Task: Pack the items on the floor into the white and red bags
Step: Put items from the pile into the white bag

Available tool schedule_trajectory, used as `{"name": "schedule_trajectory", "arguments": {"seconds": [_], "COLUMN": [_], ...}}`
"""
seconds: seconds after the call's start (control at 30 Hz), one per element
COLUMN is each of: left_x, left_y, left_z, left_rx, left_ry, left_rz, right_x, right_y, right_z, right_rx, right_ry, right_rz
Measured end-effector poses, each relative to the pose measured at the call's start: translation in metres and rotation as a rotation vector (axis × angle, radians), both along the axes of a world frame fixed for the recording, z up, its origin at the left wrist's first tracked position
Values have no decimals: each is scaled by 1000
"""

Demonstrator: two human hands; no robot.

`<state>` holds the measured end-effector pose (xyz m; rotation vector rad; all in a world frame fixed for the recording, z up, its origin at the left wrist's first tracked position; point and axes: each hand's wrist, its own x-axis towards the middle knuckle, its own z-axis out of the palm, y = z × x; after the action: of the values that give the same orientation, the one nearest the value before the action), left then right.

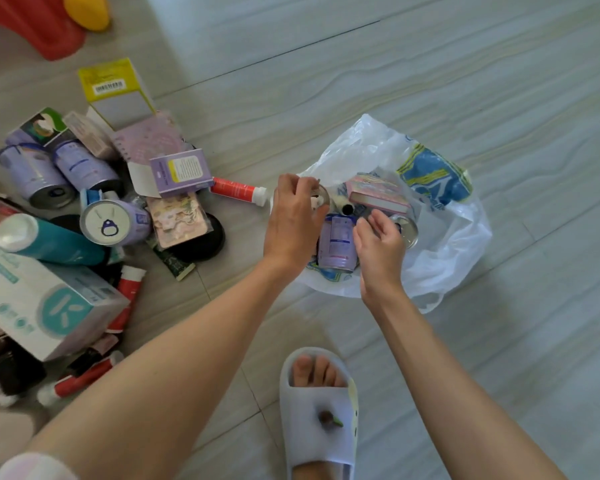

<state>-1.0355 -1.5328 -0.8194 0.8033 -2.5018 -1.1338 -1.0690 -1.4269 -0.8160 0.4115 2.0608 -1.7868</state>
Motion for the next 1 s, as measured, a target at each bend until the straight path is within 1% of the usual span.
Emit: {"name": "schedule_trajectory", "arguments": {"seconds": [0.07, 0.13, 0.2, 0.23, 0.37, 0.43, 0.57, 0.63, 0.73, 0.87, 0.93, 1.0], "left_x": [3, 13, 29, 40, 106, 147, 222, 257, 299, 333, 347, 360], "left_y": [-2, -2, -6, -10, -24, -31, -46, -49, -53, -59, -62, -60], "left_z": [-7, -11, -11, -9, -5, -6, -11, -14, -19, -20, -20, -21], "left_rx": [-26, -122, -232, -245, -165, -163, -146, -145, -135, -103, -71, -43], "left_ry": [-50, -87, -48, -43, -186, -254, -360, -387, -429, -440, -477, -501], "left_rz": [-112, -239, -294, -293, -238, -219, -132, -84, 12, 132, 202, 276], "right_x": [3, 9, 17, 22, 56, 80, 124, 141, 163, 189, 201, 209], "right_y": [-1, 0, 2, 2, -5, -13, -31, -38, -47, -69, -84, -97], "right_z": [1, 1, -2, -4, -11, -17, -31, -36, -42, -48, -48, -49], "right_rx": [72, 137, 183, 204, 301, 306, 315, 363, 424, 421, 432, 428], "right_ry": [52, 98, 141, 166, 348, 419, 374, 361, 431, 674, 744, 788], "right_rz": [68, 127, 183, 211, 369, 499, 808, 991, 1296, 1718, 1816, 1841]}}
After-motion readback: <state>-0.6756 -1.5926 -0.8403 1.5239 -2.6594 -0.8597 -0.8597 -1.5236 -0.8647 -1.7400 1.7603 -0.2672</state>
